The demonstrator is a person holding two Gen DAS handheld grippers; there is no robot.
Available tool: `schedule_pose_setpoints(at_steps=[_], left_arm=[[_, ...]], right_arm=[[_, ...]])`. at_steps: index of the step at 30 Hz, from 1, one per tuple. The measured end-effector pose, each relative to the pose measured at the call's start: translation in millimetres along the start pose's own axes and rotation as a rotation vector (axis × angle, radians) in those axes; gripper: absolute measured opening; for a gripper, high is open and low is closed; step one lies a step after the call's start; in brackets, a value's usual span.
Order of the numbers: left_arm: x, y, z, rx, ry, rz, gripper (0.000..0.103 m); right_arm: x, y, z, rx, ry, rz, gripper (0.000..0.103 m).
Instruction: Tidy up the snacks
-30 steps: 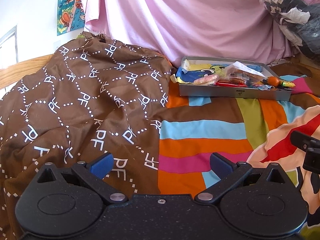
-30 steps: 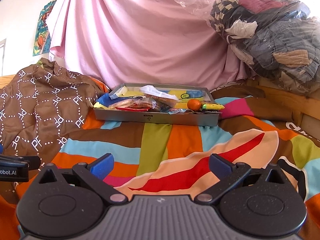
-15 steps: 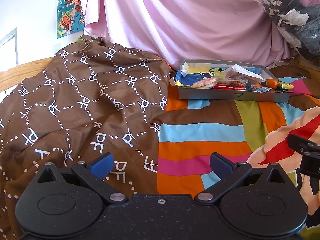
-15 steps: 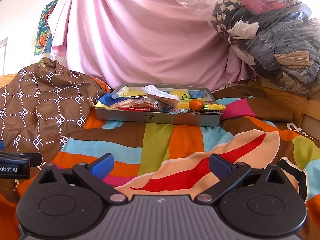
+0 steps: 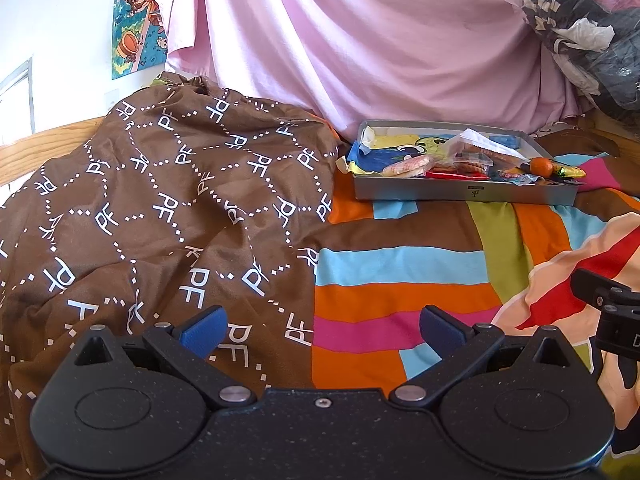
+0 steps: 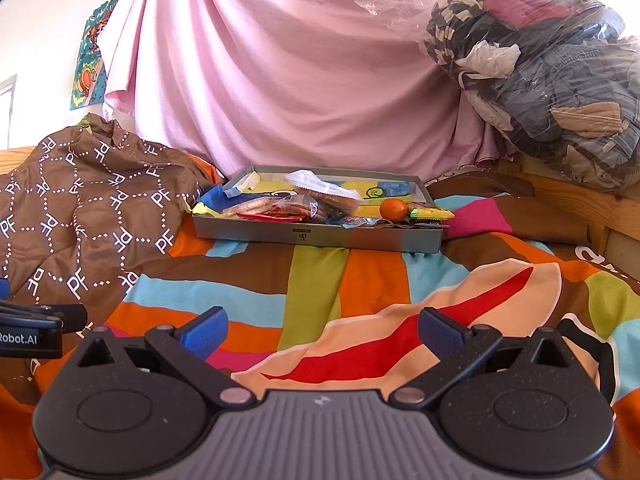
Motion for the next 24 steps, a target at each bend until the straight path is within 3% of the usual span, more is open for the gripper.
schedule_pose_setpoints(at_steps=[12, 24], left_arm=[[0.4, -0.6, -0.3, -0.001, 0.001, 0.0, 0.102], [-0.5, 9.9, -5.3, -0.059, -0.007, -0.005, 0.102]], right_arm=[[0.5, 0.2, -0.3, -0.001, -0.001, -0.001, 0.103], [0.6, 5.4, -1.7, -0.031, 0.002, -0.009, 0.103]])
Point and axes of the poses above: each gripper's, at about its wrist camera, not at the fingertips, and z roughly the way its jaws point, x to its left, y to its top, the point moved 8 cm from there along z, roughly the way its jaws point, and after that the axes turned 12 degrees about -x, right-handed, at the moved point
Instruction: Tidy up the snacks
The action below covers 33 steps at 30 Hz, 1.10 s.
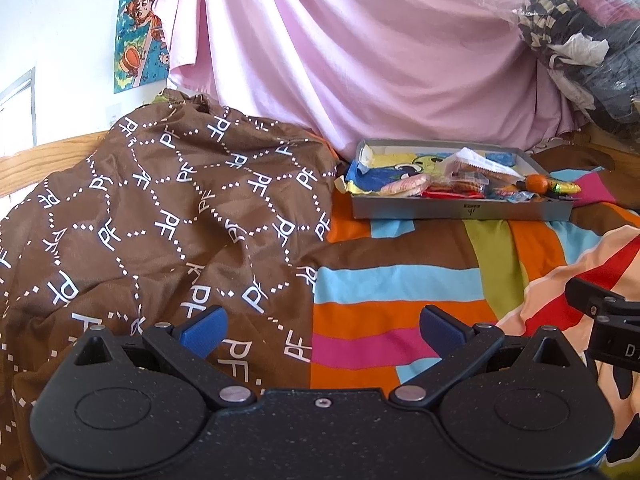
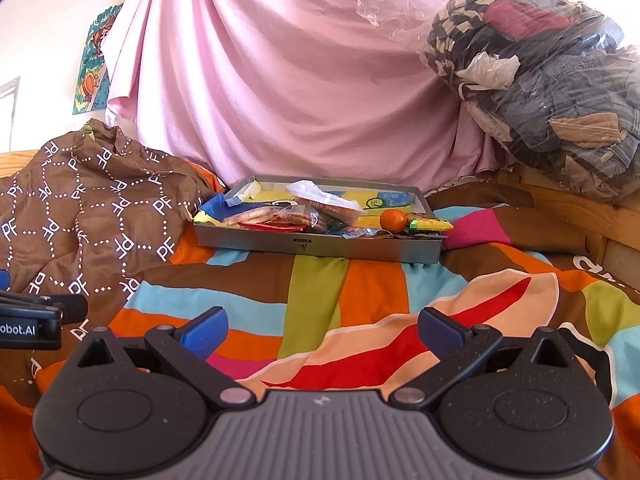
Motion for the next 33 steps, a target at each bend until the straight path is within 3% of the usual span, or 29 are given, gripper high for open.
schedule_pose_setpoints(at_steps=[33], left_arm=[[1.2, -0.8, 0.9, -0.005, -0.007, 0.0, 0.102]], right_arm=[[0.2, -0.1, -0.2, -0.005, 0.002, -0.003, 0.103]])
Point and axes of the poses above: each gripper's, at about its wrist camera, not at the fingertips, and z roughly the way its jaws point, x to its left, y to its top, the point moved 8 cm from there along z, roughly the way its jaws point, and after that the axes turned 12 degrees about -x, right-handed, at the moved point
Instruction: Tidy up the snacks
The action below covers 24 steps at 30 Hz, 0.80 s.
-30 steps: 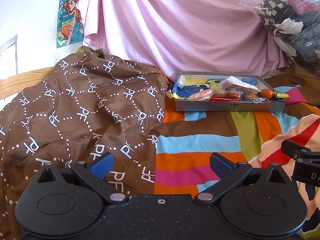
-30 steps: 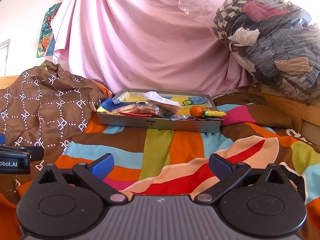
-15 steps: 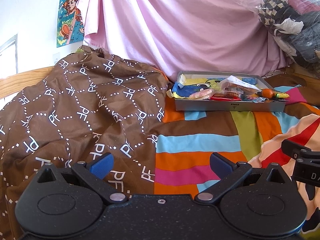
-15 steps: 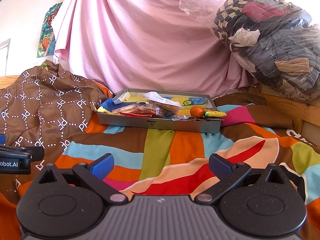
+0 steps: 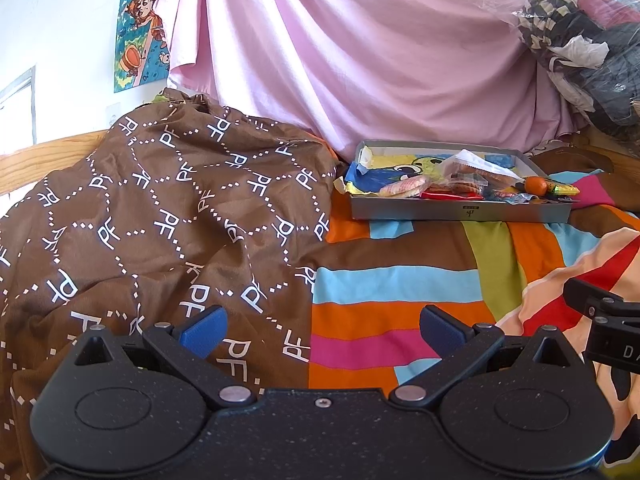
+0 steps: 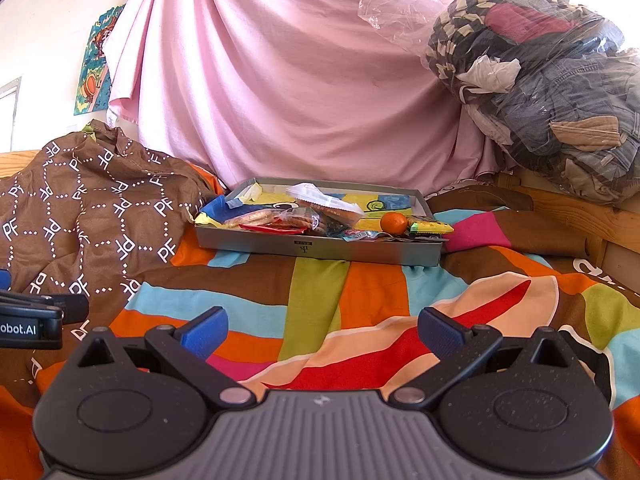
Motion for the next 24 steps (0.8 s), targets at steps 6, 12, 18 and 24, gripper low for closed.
schedule_pose_setpoints(at_steps=[6, 12, 18, 24], left_arm=[[0.1, -0.3, 0.2, 0.001, 0.0, -0.001, 0.102], [0.1, -0.5, 0.5, 0.002, 0.001, -0.002, 0.102], [0.9, -3.4, 0.8, 0.006, 0.003, -0.004, 0.102], [1.2, -5.0, 0.7, 0.008, 0.005, -0.006, 0.102]], right_arm=[[0.2, -0.1, -0.3, -0.001, 0.0, 0.0, 0.103], [0.0, -0.1, -0.3, 0.0, 0.0, 0.0, 0.103], [-0.2, 0.0, -0.1, 0.0, 0.0, 0.0, 0.103], [0.7, -0.8, -0.7, 0.001, 0.002, -0.001, 0.103]])
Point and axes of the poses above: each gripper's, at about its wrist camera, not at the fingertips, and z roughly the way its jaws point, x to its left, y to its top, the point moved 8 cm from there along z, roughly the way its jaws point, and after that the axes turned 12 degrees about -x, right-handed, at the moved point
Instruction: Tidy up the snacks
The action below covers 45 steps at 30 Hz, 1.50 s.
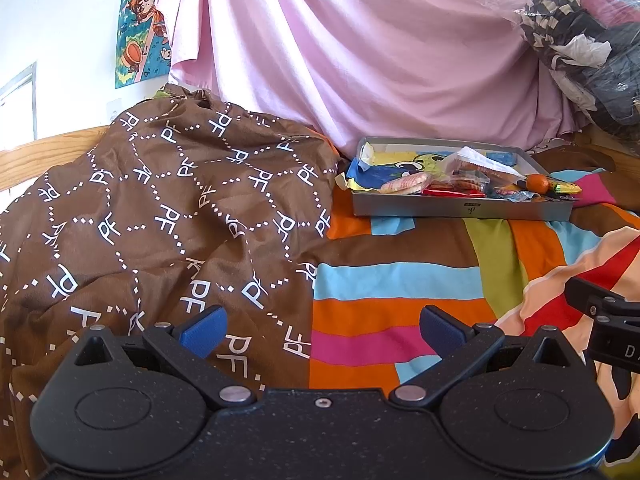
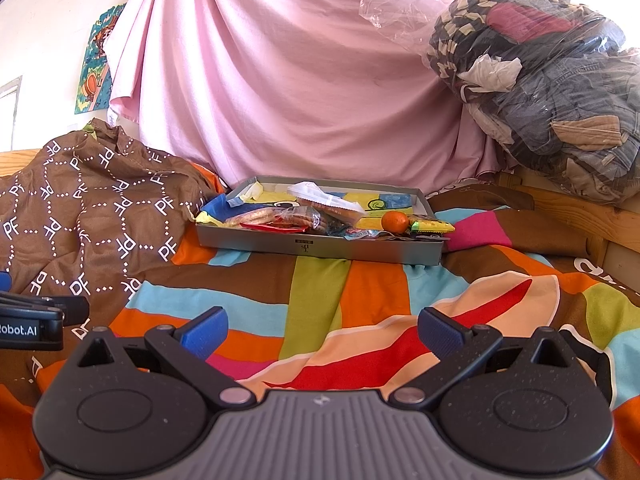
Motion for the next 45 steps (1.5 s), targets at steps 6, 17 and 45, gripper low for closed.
schedule_pose_setpoints(at_steps=[6, 17, 45], left_arm=[[0.7, 0.1, 0.1, 0.001, 0.004, 0.002, 0.102], [0.4, -1.6, 3.4, 0.098, 0.039, 0.012, 0.102], [1.5, -3.2, 2.4, 0.106, 0.052, 0.012, 0.102]], right_arm=[[0.1, 0.2, 0.3, 0.0, -0.001, 0.0, 0.103], [-0.6, -1.6, 0.3, 0.004, 0.0, -0.002, 0.103], [-1.3, -2.2, 0.9, 0.005, 0.005, -0.006, 0.103]])
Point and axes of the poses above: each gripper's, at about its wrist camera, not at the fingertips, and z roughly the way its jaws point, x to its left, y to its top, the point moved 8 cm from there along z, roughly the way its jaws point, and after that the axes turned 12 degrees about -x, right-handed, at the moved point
